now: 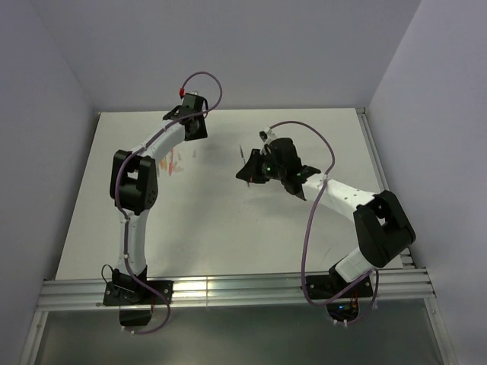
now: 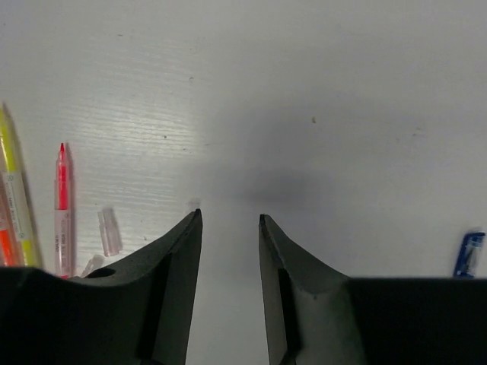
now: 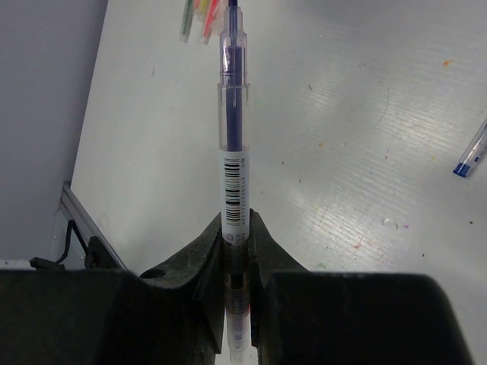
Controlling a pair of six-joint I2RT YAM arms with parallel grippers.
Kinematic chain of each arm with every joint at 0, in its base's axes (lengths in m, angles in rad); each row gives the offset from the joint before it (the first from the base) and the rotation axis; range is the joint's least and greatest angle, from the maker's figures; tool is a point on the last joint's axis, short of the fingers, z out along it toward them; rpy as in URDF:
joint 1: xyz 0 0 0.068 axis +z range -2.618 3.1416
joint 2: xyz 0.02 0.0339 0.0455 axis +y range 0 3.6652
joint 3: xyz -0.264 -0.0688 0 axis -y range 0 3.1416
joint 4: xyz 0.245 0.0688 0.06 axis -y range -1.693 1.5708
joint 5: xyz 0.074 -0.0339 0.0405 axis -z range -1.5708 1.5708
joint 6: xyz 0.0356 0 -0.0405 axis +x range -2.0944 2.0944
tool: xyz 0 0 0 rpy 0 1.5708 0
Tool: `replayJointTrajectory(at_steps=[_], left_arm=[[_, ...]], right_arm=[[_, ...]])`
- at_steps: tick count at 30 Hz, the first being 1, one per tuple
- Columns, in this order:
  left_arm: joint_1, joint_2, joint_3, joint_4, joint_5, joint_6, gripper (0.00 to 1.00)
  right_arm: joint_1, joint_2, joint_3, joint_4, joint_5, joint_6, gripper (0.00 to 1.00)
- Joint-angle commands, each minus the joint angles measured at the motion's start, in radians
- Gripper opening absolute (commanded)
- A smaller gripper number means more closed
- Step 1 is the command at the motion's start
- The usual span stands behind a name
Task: Insert the pens into the pen caps
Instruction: Pick up the pen from the center of the board, then insert the pen cap onto the pen.
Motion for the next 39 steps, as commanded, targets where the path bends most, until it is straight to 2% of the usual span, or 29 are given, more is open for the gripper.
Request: replayJointTrajectory(at_steps=[1, 6, 11, 19, 25, 39], left_arm=[[0.028, 0.015, 0.1, -0.056, -0.026, 0.072, 0.41], [0.068, 0.041, 0.099, -0.047, 0.024, 0.115, 0.5], [0.075, 0.093, 0.132, -0.07, 0.099, 0.17, 0.49], [0.072, 0.089, 0.059, -0.04, 0.164, 0.163, 0.47], [0.037, 0.142, 0.111, -0.111, 0.121, 0.183, 0.46], [0.023, 0.144, 0.096, -0.106, 0.072, 0.184, 0.45]], right_arm=[[-0.015, -0.018, -0.007, 0.013, -0.024, -0.024, 0.0], [-0.024, -0.004, -0.009, 0.022, -0.041, -0.021, 0.0], [-0.029, 0.008, -0.006, 0.017, -0.044, -0.021, 0.0], [-0.04, 0.005, -0.012, 0.017, -0.052, -0.022, 0.0], [-0.043, 0.001, -0.02, 0.02, -0.052, -0.022, 0.0], [-0.047, 0.01, -0.027, 0.028, -0.076, -0.021, 0.0]])
